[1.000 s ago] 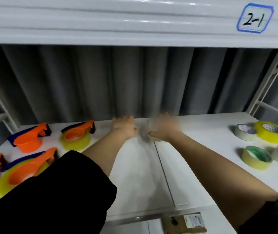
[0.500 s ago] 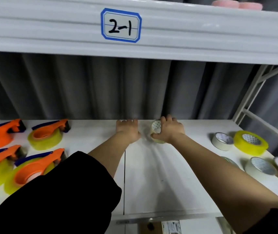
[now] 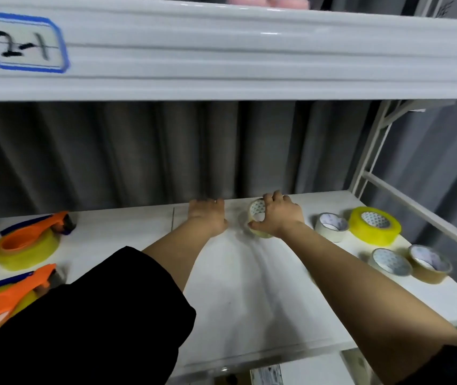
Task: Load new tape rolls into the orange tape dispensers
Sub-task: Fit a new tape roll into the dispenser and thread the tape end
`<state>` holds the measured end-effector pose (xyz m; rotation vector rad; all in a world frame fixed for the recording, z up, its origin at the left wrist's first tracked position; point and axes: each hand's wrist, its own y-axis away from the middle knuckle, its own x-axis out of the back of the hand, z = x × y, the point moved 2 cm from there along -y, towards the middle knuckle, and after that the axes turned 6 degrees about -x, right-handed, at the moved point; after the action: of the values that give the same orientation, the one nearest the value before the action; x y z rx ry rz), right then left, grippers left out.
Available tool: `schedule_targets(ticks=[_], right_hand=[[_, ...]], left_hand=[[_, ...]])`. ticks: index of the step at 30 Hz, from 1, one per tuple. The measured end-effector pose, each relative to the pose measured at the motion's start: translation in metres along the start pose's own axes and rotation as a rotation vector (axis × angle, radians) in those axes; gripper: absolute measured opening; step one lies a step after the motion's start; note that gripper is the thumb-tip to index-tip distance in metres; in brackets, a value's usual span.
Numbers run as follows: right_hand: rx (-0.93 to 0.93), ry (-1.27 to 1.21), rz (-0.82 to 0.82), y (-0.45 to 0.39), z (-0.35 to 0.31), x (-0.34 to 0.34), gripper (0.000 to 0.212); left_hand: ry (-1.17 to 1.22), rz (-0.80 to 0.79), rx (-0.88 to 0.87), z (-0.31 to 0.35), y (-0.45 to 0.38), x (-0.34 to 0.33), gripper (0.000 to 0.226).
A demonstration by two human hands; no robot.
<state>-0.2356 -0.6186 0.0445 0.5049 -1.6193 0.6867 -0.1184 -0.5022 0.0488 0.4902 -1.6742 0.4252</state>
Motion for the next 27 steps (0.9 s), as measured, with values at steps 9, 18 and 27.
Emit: schedule_targets(ticks=[9,18,27], right_hand=[[0.079,0.072,-0.013,-0.04,0.115,0.01,0.082],[0.185,0.074,-0.058,-0.064,0.197,0.008,0.087],[0.126,0.05,-0.078,-0.073,0.226,0.0,0.086]], left_hand=[[0.003,0.008,0.113,0.109,-0.042,0.007,0.05],[0.013,-0.034,0.186,0.199,-0.062,0.017,0.055],[-0.01,-0.025,0.098,0.221,-0.083,0.014,0.051]])
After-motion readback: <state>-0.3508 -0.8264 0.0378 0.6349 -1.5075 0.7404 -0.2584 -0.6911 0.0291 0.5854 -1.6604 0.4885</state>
